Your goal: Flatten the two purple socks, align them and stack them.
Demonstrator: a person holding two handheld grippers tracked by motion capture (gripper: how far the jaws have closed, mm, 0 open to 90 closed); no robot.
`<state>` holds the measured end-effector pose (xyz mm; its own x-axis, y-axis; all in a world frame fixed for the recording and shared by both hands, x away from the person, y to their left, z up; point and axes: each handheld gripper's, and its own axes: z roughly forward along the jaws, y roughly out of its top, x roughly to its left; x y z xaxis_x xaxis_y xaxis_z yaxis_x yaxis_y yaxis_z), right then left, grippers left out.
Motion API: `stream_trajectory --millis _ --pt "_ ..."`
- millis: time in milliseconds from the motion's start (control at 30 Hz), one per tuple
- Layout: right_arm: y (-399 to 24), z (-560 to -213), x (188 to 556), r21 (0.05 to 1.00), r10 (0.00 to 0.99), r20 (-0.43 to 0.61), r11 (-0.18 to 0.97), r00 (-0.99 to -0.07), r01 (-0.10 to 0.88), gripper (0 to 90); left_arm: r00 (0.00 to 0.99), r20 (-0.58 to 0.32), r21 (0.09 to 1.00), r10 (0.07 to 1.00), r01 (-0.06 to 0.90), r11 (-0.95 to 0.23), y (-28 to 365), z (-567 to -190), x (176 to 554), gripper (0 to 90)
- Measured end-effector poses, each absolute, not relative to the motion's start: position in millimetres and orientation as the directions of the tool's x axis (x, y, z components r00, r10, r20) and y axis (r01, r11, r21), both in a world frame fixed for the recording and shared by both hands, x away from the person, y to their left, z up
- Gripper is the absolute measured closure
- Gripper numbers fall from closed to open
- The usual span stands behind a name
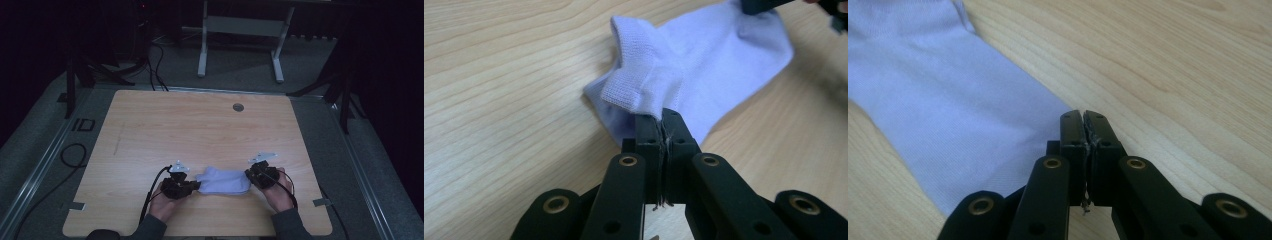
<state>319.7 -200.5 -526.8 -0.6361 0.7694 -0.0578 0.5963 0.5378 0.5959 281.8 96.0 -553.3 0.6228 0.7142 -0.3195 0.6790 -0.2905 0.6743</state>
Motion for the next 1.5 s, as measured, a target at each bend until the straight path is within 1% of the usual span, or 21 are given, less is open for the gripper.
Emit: stream_trajectory --millis 167,233,267,300,400,500,567,600,633,733,800,933,1133,1167,1500 --pt "-197.5 -532.9 317.5 0.585 0.76 -0.065 0.553 -0.646 0.593 87.1 0.621 -0.286 0.668 0.729 0.675 -0.313 94.8 -555.3 281.8 88.2" --pt "-197.0 -537.2 315.2 0.581 0.761 -0.063 0.554 -0.646 0.596 85.4 0.622 -0.257 0.665 0.74 0.669 -0.332 91.9 -557.0 280.5 86.9" --pt "-197.0 -537.2 315.2 0.581 0.761 -0.063 0.554 -0.646 0.596 85.4 0.622 -0.257 0.665 0.74 0.669 -0.332 91.9 -557.0 280.5 85.0" --pt "-197.3 -539.2 314.4 0.579 0.76 -0.063 0.555 -0.647 0.597 82.1 0.621 -0.249 0.665 0.743 0.667 -0.335 91.2 -557.3 280.3 85.0" --pt "-198.3 -542.3 312.9 0.583 0.761 -0.064 0.554 -0.646 0.594 77.1 0.623 -0.227 0.665 0.749 0.661 -0.348 89.4 -557.6 279.1 81.6" --pt "-200.1 -542.8 311.1 0.592 0.766 -0.065 0.546 -0.64 0.593 69.5 0.62 -0.209 0.664 0.756 0.658 -0.355 88.6 -558.2 278.5 76.3" --pt "-201.0 -543.0 309.5 0.602 0.768 -0.071 0.542 -0.637 0.586 64.9 0.614 -0.218 0.67 0.759 0.659 -0.341 89.3 -558.1 278.6 71.6" --pt "-201.0 -543.0 309.5 0.602 0.768 -0.071 0.542 -0.637 0.586 64.9 0.614 -0.218 0.67 0.759 0.659 -0.341 89.3 -558.1 278.6 68.4" --pt "-201.7 -540.4 306.8 0.631 0.765 -0.074 0.533 -0.64 0.564 60.4 0.615 -0.23 0.684 0.754 0.654 -0.324 91.9 -555.7 278.8 63.7" --pt "-203.1 -534.6 304.7 0.666 0.766 -0.062 0.51 -0.64 0.545 56.7 0.622 -0.241 0.707 0.745 0.638 -0.304 96.8 -551.1 279.0 58.5" --pt "-205.2 -529.7 303.5 0.694 0.77 -0.037 0.478 -0.637 0.538 53.9 0.621 -0.247 0.716 0.744 0.634 -0.292 100.3 -549.0 279.9 53.4" --pt "-212.2 -523.4 301.8 0.73 0.786 -0.019 0.433 -0.618 0.528 52.8 0.608 -0.252 0.721 0.753 0.637 -0.273 105.8 -547.6 282.0 50.8" --pt "-223.3 -525.8 304.0 0.739 0.806 0.01 0.393 -0.592 0.548 52.4 0.591 -0.248 0.722 0.767 0.641 -0.261 110.9 -547.5 284.7 49.5" --pt "-227.6 -527.5 305.4 0.74 0.814 0.02 0.379 -0.581 0.556 52.1 0.575 -0.21 0.722 0.79 0.637 -0.271 115.0 -548.9 287.1 49.2" --pt "-253.1 -541.2 310.6 0.742 0.868 0.047 0.301 -0.494 0.599 51.7 0.522 -0.172 0.718 0.835 0.647 -0.256 124.6 -553.6 296.1 48.8"
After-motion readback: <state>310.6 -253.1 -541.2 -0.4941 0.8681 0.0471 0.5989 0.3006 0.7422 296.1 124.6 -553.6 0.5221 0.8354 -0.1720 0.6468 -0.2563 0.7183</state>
